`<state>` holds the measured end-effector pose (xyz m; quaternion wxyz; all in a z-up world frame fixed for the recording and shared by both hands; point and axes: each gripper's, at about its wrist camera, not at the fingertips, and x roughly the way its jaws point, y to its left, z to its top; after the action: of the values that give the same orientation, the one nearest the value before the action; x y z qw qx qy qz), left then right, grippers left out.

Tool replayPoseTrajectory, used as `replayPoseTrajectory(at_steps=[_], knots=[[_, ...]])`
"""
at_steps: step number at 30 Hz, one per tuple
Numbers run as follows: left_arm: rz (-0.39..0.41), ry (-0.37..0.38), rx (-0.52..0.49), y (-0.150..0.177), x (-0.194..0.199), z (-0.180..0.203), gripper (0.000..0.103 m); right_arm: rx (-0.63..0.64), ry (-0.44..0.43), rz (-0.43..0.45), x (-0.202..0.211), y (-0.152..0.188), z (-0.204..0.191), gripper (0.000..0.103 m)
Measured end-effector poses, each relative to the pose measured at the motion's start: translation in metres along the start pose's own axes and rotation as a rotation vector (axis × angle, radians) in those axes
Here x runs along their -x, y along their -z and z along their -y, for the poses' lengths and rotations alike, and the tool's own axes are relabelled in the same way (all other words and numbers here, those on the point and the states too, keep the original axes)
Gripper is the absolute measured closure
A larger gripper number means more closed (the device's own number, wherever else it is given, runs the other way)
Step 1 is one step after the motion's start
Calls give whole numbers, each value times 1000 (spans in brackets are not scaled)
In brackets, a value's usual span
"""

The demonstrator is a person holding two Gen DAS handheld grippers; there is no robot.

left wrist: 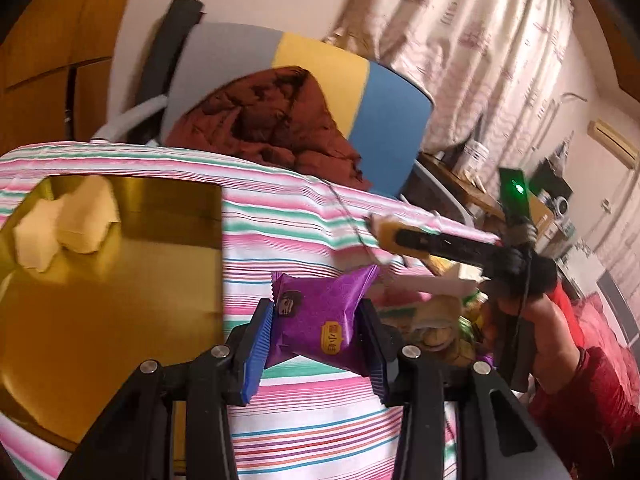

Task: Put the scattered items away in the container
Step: 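Carry the purple packet to the tray while the right gripper brings a yellow sponge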

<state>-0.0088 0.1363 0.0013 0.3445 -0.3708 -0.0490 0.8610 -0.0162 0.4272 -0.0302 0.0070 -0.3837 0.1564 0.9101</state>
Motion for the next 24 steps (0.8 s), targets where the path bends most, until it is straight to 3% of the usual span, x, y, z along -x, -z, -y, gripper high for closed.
replayPoseTrajectory(at_steps=[10, 16, 21, 24], knots=[[46, -118, 111, -2, 34, -72, 61, 192, -105, 83, 9, 8, -55, 40], [36, -187, 164, 4, 47, -116, 61, 247, -165, 52, 7, 16, -91, 40], [-19, -248, 163, 2, 43, -146, 61, 295, -228, 19, 3, 23, -144, 40], [-59, -289, 163, -3, 35, -165, 61, 343, -208, -39, -10, 19, -184, 40]])
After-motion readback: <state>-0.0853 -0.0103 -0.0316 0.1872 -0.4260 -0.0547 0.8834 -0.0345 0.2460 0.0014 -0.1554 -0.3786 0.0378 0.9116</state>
